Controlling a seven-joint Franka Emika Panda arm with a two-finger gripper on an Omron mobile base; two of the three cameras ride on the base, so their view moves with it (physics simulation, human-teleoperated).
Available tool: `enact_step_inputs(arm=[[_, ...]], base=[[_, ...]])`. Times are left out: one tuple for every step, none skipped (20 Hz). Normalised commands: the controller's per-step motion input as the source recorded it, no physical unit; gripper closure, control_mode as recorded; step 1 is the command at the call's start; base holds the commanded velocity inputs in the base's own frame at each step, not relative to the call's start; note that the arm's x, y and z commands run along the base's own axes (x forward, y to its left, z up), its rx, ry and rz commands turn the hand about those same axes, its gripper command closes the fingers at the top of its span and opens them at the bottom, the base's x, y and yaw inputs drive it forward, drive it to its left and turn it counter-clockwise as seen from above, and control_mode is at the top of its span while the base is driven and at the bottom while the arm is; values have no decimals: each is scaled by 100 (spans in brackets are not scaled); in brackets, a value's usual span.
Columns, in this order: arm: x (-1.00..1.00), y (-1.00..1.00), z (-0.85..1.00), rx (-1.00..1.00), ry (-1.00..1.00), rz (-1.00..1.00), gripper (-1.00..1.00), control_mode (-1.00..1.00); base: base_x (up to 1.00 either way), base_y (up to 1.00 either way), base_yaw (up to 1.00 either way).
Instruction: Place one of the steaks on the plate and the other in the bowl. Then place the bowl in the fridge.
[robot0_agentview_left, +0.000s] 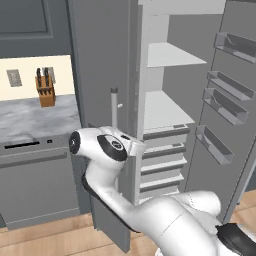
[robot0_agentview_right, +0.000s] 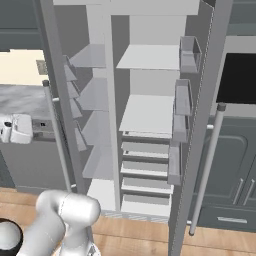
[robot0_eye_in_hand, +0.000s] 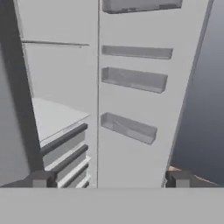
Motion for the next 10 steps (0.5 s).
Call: enact_step_inputs(arm=[[-33,-100,0,69,-10,-5,-100,-100],[-31,-100,6,76,-21,-1,-100,-100],[-32,-100,44,80,-13,0,-100,-100],[-13,-100,54,86,0,0,-100,-100],[-4,-100,35,95,0,0,-100,-100],[0,-100,1,98,0,0,-100,-100],[12,-100,-12,88,4,2,-100,-100],[28,-100,-19,89,14,3,-100,-100],[56,-100,-40,87,18,8,-100,-100],[85,-100,-49,83,17,11,-100,-100]], base=[[0,0,0],[0,0,0],[0,0,0],[0,0,0],[0,0,0],[0,0,0],[0,0,0],[0,0,0],[0,0,0],[0,0,0]])
